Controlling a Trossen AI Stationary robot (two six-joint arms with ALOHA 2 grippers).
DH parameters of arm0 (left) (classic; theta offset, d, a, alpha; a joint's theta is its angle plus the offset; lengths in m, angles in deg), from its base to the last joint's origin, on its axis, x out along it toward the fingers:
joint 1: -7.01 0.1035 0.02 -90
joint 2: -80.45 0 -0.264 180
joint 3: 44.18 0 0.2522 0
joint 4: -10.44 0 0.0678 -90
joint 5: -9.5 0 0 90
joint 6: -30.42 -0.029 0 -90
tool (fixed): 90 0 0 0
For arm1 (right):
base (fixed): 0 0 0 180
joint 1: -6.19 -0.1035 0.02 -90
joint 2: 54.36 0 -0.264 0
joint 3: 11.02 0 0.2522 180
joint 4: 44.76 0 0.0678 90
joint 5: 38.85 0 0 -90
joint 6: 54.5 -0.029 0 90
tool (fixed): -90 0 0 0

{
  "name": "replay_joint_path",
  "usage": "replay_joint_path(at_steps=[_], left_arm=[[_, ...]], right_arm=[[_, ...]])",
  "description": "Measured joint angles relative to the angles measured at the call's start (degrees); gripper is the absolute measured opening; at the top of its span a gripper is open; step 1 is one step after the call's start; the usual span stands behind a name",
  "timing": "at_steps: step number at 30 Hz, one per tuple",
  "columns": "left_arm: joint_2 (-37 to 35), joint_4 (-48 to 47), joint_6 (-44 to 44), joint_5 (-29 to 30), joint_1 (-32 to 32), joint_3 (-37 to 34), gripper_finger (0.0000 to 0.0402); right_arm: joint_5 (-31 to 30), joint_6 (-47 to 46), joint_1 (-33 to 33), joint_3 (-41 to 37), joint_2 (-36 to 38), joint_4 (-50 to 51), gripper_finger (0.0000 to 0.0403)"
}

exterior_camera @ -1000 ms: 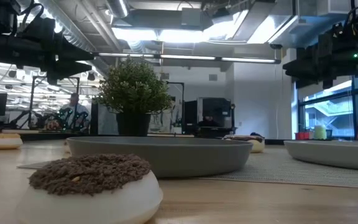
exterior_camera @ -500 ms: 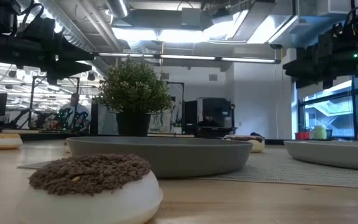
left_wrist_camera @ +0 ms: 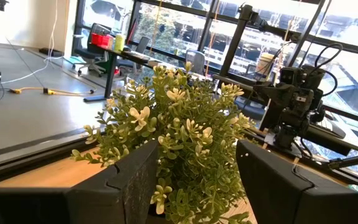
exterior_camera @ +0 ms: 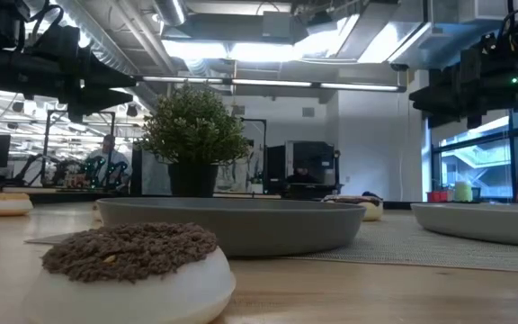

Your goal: Pick & Place donuts

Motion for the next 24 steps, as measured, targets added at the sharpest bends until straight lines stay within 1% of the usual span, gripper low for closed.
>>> replay_joint_path(at_steps=[18,20,24], left_arm=[[0.0,0.0,0.0,0.0,0.0,0.0,0.0213],[0.0,0.0,0.0,0.0,0.0,0.0,0.0212],[0.0,0.0,0.0,0.0,0.0,0.0,0.0212]], right_arm=[[0.5,-0.2,0.0,0.0,0.0,0.0,0.0165],[2.1,-2.5,0.0,0.0,0.0,0.0,0.0165],[5.3,-12.5,0.0,0.0,0.0,-0.8,0.0165]])
